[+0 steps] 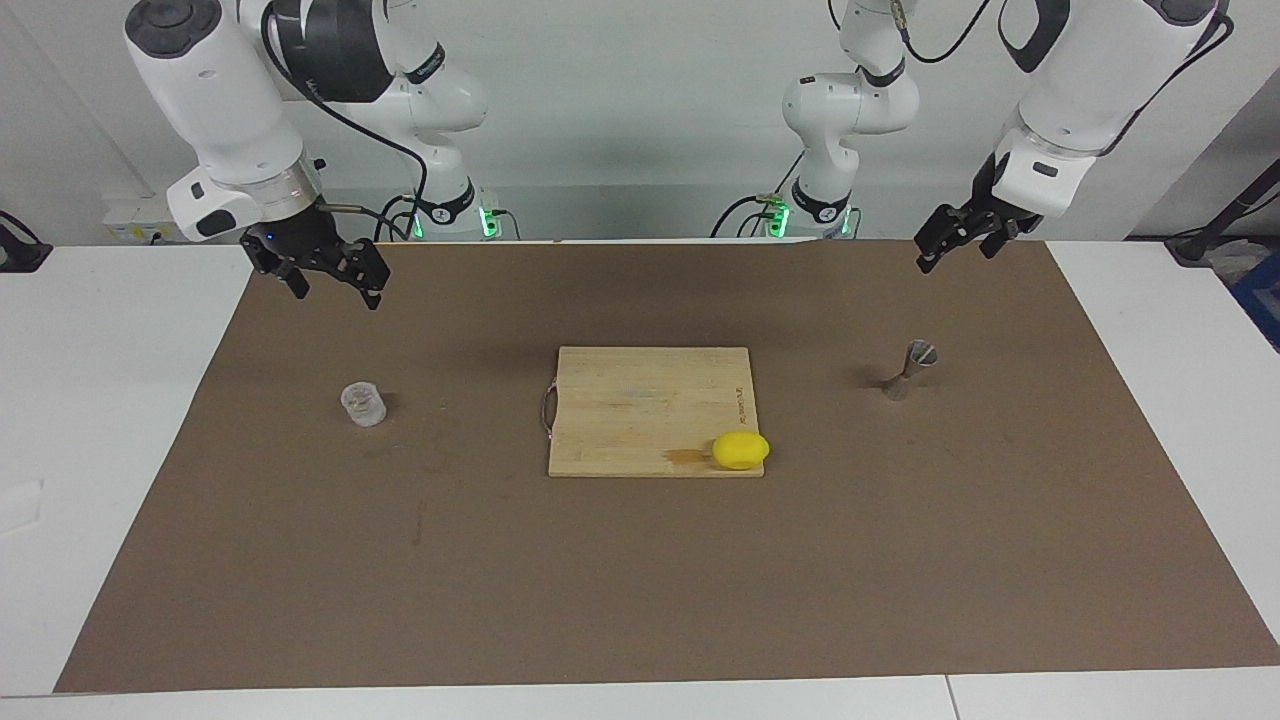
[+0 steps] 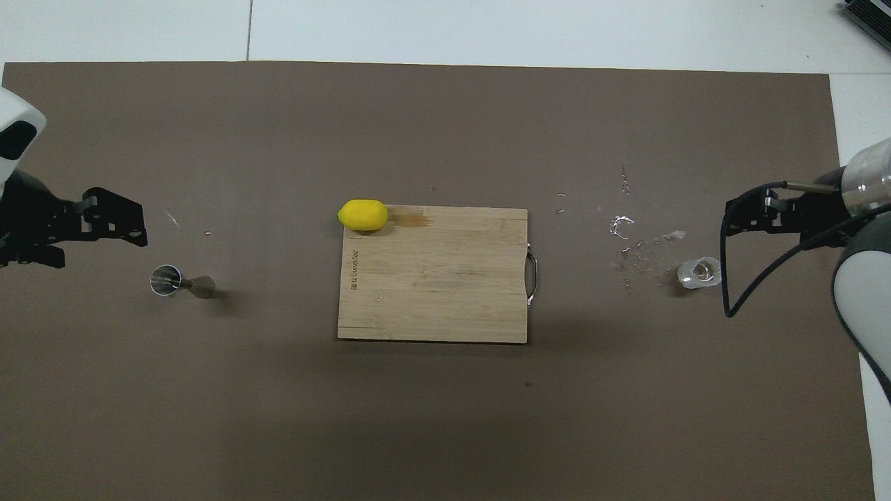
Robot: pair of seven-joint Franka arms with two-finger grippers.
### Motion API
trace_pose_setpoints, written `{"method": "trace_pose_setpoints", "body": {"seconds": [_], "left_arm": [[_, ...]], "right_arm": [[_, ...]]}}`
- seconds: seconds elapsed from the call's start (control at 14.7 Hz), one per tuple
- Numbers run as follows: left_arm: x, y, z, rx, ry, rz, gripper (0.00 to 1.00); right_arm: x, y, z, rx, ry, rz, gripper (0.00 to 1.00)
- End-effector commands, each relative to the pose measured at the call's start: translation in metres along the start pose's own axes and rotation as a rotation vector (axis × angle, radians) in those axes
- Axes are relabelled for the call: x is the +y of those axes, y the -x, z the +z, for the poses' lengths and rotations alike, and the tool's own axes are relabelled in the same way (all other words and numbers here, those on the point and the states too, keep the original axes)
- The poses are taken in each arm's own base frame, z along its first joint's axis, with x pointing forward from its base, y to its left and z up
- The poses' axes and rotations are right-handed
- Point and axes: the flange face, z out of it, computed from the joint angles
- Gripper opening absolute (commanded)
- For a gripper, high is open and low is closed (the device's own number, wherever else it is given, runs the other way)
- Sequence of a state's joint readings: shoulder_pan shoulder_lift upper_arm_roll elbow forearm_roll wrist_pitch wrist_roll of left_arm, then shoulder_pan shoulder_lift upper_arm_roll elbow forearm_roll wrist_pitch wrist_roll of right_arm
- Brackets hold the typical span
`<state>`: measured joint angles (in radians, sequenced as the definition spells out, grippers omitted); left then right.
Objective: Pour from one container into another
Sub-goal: 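Move the left gripper toward the small metal cup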
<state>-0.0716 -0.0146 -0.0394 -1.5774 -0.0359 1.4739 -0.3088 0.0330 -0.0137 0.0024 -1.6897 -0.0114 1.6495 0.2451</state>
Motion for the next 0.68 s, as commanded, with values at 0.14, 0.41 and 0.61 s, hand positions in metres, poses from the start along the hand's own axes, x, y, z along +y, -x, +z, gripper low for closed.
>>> {"method": "trace_pose_setpoints", "body": {"seconds": [0.14, 0.41, 0.61], "left_arm": [[-0.018, 0.005, 0.014, 0.052, 0.027, -0.044, 1.0], [-0.029, -0.008, 0.041, 0.146, 0.055, -0.073, 1.0], [-0.026, -0.033, 0.064, 0.16, 0.061, -0.089, 1.0]], "right_arm": [[0.003, 0.005, -0.001, 0.003, -0.027, -0.008, 1.0], [0.003, 0.005, -0.001, 0.003, -0.027, -0.008, 1.0], [0.003, 0.005, -0.001, 0.002, -0.026, -0.008, 1.0]]}}
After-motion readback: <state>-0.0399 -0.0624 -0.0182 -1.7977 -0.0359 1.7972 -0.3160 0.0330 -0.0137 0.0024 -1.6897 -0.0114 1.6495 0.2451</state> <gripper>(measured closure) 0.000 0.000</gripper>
